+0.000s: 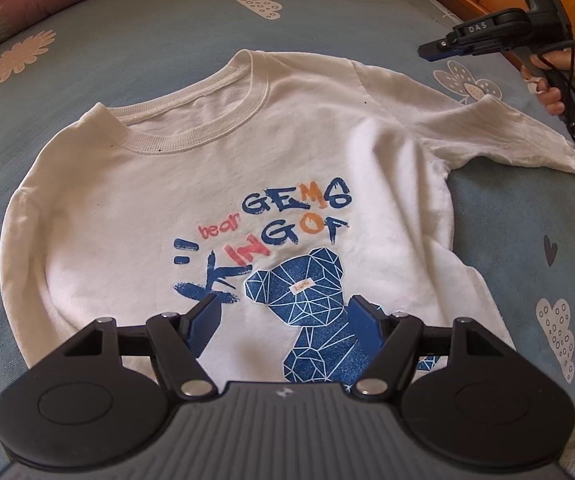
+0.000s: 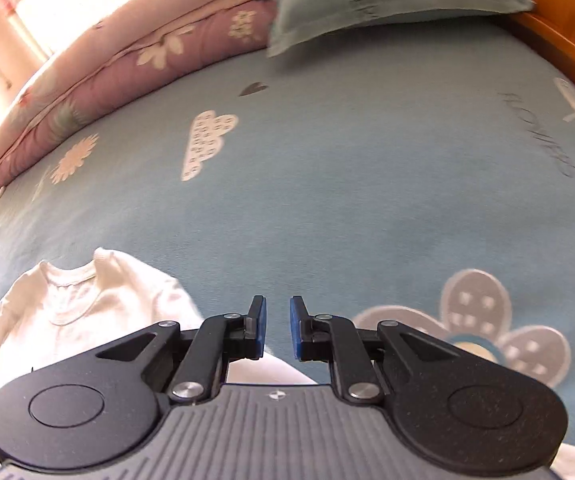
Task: Fold clothes
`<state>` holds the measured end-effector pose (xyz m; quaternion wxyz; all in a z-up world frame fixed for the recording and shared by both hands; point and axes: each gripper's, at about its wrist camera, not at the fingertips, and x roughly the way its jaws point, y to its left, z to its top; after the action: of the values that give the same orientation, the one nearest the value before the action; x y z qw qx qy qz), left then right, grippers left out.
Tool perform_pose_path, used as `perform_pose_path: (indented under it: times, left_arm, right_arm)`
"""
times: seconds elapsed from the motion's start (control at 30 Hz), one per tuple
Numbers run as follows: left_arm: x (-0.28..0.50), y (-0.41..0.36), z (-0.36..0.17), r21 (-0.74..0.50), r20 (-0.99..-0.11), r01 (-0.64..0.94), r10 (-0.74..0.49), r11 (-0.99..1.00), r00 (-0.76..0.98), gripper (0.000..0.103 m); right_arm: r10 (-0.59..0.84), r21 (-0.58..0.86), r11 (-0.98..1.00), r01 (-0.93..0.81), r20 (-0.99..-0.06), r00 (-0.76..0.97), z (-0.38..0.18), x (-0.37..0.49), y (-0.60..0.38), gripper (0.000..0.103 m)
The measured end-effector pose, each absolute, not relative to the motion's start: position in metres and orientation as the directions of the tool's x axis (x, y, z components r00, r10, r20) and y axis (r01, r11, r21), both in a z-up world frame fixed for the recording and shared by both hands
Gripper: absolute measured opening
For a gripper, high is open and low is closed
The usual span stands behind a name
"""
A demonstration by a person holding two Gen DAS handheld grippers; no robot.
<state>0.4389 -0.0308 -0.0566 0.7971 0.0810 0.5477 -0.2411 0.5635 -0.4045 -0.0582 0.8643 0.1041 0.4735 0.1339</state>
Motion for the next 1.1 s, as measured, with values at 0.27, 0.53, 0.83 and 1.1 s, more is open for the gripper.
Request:
perform_pose_path:
  times: [0.27, 0.53, 0.83, 1.1]
  left_arm:
    - [0.439, -0.016, -0.062, -0.144, -0.908, 0.446, -0.296, 0.883, 0.295, 0.071]
    - [0.442, -0.013, -0.067, -0.159, -0.906, 0.447, -0.309, 0.880, 0.288, 0.071]
    - [0.446, -0.010, -0.068, -0.167, -0.904, 0.437, -0.314, 0.884, 0.291, 0.071]
    - [0.445, -0.009, -0.073, -0.165, -0.908, 0.435, -0.309, 0.885, 0.283, 0.071]
  right_arm:
    - [0.337, 0.214, 0.932, -0.293, -0.809, 0.481, -0.069, 0.566, -0.346, 0.018]
    - [0.287, 0.041, 0.884, -0.465, -0.833, 0.473, -0.072, 0.541, -0.313, 0.030]
    - [0.278, 0.203, 0.960, -0.193, -0.780, 0.561, -0.069, 0.567, -0.359, 0.036]
    - [0.212, 0.000, 0.929, -0.371, -0.820, 0.532, -0.092, 0.553, -0.315, 0.036]
